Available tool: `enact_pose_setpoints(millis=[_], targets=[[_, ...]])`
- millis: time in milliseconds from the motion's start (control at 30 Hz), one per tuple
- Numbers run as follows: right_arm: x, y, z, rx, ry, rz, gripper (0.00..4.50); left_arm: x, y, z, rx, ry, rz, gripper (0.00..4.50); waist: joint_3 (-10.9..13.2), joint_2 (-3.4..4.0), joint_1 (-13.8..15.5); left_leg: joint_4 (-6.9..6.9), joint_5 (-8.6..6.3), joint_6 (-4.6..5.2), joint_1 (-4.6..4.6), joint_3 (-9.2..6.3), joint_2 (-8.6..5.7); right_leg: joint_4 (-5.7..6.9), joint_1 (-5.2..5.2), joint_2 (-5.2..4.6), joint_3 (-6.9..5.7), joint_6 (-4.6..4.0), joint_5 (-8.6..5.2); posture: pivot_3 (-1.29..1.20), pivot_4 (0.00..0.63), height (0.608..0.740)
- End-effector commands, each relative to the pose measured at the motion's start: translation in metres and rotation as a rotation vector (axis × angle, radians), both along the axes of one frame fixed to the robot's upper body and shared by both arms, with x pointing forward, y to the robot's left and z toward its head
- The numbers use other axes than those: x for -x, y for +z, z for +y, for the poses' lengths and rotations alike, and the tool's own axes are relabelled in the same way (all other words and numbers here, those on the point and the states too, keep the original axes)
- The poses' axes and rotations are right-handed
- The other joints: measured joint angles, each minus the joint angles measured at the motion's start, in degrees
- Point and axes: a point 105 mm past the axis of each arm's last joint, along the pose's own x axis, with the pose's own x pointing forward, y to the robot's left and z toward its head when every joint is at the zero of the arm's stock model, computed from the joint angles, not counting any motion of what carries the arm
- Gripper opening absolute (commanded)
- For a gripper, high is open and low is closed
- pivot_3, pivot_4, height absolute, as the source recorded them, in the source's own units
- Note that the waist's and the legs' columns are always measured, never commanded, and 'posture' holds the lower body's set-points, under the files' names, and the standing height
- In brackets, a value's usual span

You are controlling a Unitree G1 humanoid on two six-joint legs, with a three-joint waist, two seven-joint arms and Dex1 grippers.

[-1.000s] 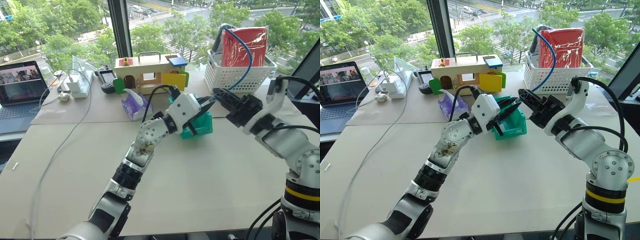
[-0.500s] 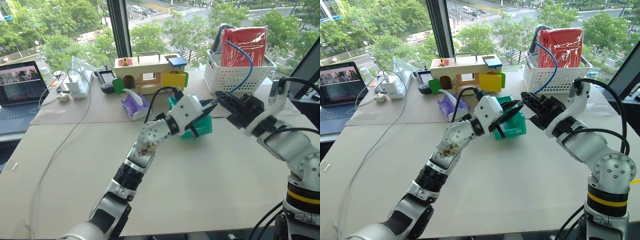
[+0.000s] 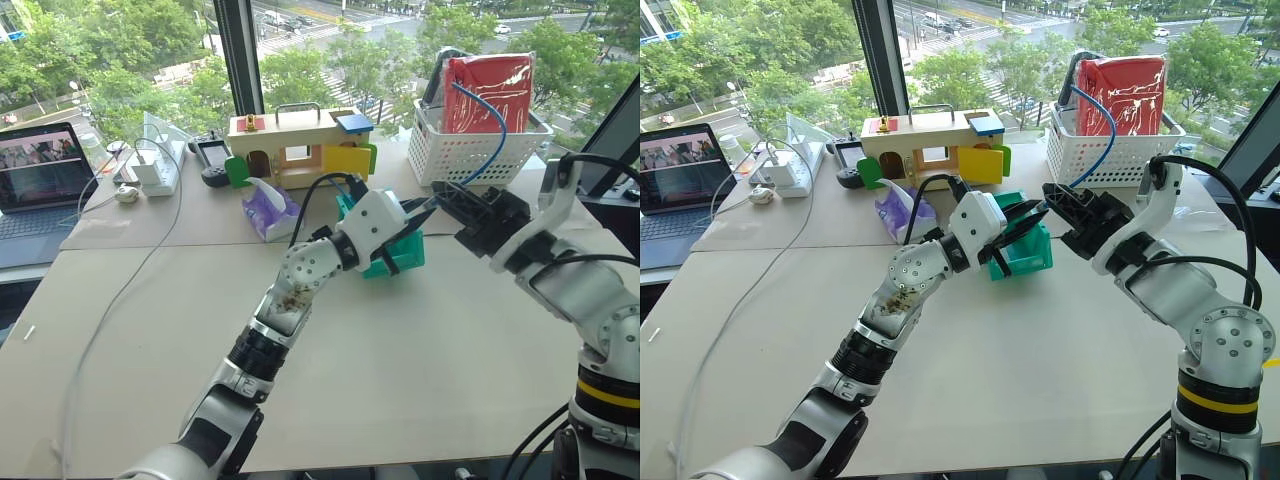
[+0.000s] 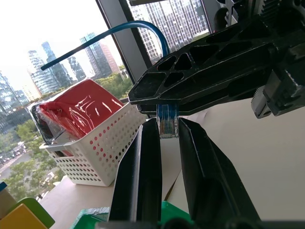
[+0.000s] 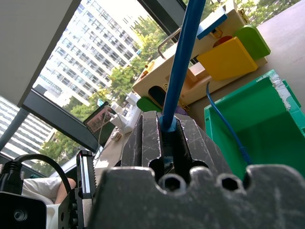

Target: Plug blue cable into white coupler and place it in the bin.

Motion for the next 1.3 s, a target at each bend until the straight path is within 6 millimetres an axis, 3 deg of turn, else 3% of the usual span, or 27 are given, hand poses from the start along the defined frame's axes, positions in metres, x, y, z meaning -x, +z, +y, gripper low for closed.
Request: enact_pose_setpoints(millis=[33,1000,1100,1267,1300], targets=[[0.0076,0.0160,-0.0011,-0.010,-0.002,-0.069,2.57,0.0104,0.0133,-0.0020,0.024,-0.036,-0.043,0.60,0.00,0.00,-0.01,0.00,0.00,0.00,0.00,0.00,0.00,0.00,0.00,0.00,0.00,0.00,0.00,0.00,0.150,0.740],[0.0135,0.0152,-0.0041,-0.027,-0.022,-0.067,2.57,0.0048,0.0149,0.0007,0.016,-0.028,-0.049,0.60,0.00,0.00,0.02,0.00,0.00,0.00,0.01,0.02,0.00,-0.01,0.00,0.00,0.01,0.00,0.00,0.00,0.150,0.740],[0.0131,0.0157,-0.0045,-0.030,-0.022,-0.068,1.93,0.0055,0.0139,0.0010,0.013,-0.029,-0.049,0.60,0.00,0.00,0.02,0.00,0.00,0.01,0.01,0.02,0.00,-0.01,0.00,0.00,0.01,0.00,0.00,0.00,0.150,0.740],[0.0124,0.0168,-0.0040,-0.036,-0.016,-0.071,0.19,0.0043,0.0143,0.0015,0.013,-0.024,-0.051,0.60,0.00,0.00,0.02,0.00,0.00,0.01,0.01,0.02,0.00,-0.01,0.00,0.01,0.02,0.00,0.00,0.00,0.150,0.740],[0.0124,0.0170,-0.0038,-0.037,-0.015,-0.071,0.02,0.0043,0.0144,0.0015,0.013,-0.024,-0.051,0.60,0.00,0.00,0.03,0.00,0.00,0.01,0.02,0.02,0.00,-0.01,0.01,0.01,0.02,0.00,0.00,0.00,0.150,0.740]])
